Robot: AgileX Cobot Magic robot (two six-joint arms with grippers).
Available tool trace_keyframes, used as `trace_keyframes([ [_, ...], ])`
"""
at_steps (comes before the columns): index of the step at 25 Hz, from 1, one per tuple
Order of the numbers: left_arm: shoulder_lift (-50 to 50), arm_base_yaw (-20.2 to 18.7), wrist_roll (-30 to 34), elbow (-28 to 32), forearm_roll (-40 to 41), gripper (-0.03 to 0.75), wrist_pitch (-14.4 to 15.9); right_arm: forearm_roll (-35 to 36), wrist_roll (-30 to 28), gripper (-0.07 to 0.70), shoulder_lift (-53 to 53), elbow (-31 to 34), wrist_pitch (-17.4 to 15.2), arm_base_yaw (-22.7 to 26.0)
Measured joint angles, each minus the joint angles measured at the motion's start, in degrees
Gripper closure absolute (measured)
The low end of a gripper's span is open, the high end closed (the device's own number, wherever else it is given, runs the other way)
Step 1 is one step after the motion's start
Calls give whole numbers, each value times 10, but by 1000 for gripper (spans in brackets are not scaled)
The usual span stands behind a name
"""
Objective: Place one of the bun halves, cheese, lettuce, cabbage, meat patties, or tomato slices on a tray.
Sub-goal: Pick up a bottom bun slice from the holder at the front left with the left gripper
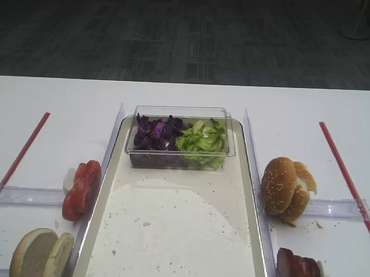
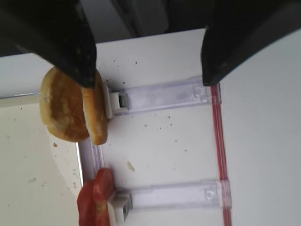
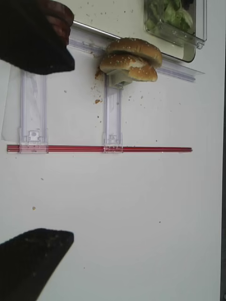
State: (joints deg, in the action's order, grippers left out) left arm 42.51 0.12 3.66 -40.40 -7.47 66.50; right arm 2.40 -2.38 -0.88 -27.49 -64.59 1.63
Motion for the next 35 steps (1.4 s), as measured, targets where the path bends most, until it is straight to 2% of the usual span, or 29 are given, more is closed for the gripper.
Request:
trace_keyframes([
  [8,167,0,0,-21,-4,277,11,0,0,-45,0,0,0,0],
  [13,231,0,0,-23,11,277,18,0,0,-45,0,0,0,0],
  [26,244,0,-6,-25,-4,277,25,0,0,-45,0,0,0,0],
  [35,246,-4,-37,-25,-5,277,30,0,0,-45,0,0,0,0],
])
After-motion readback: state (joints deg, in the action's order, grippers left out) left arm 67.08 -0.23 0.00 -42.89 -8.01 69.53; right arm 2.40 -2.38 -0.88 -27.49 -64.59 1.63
